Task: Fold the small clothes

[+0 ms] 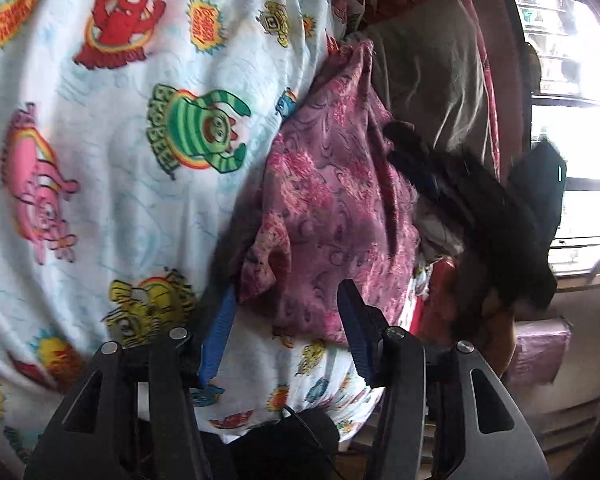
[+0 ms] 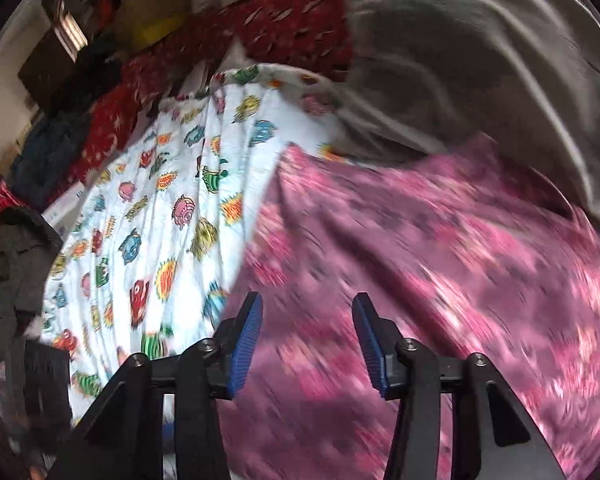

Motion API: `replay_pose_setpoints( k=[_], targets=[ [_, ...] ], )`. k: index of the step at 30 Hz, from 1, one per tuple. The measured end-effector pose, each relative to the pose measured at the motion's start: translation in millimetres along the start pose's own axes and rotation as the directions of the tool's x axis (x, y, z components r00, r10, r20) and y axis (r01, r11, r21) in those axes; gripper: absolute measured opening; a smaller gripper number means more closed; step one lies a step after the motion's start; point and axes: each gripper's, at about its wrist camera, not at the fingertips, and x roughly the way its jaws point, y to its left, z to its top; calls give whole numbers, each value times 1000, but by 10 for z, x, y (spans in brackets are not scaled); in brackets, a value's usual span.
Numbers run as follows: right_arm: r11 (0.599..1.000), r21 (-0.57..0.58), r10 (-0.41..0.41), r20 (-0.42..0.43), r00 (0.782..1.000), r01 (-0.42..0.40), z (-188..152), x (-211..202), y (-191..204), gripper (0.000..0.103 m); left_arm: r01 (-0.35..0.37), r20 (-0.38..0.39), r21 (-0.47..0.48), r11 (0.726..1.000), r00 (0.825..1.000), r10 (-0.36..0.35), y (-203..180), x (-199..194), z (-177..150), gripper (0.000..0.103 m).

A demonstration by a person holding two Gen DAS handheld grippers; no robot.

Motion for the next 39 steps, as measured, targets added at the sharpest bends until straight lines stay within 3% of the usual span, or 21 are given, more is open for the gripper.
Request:
replay_pose_setpoints(
  k=[8, 13, 16, 18, 20, 23, 27, 33, 36, 39],
  targets=[
    [992, -71, -108, -102, 989, 101, 322, 610, 333, 54, 117, -19, -83, 990, 993, -119, 212, -11, 33, 50],
    [972, -141, -211, -168, 963, 189, 356, 927, 477, 65, 146, -24, -94, 985, 989, -149, 239, -46, 55, 50],
    [927, -270, -310, -161, 937, 261, 306, 990, 608, 60, 170, -28, -126, 977, 984, -175, 289, -69, 81, 50],
    [904, -322, -341, -145, 929, 281, 272, 985, 625, 49, 187, -29, -148, 971, 981, -193, 304, -69, 103, 50],
    [906, -327, -330, -148, 932, 269, 255, 957, 572, 34, 200, -24, -155, 967, 978, -206, 307, -80, 109, 58],
    [925, -306, -278, -147, 949, 224, 266, 869, 500, 14, 202, -20, -155, 967, 978, -207, 259, -80, 109, 61],
    [941, -284, -232, -134, 963, 187, 304, 722, 448, 10, 161, -10, -116, 980, 987, -163, 134, -141, 136, 61],
    [948, -268, -209, -123, 970, 170, 342, 624, 315, 10, 59, 108, -1, 998, 992, -59, -16, -436, 223, 69],
    [958, -242, -187, -119, 975, 154, 304, 592, 302, 10, 55, 52, 14, 998, 997, -55, -57, -285, 279, 69],
    [965, -222, -170, -124, 978, 140, 321, 538, 256, 10, 21, -6, 85, 996, 1000, -21, -181, -55, 284, 69]
  ],
)
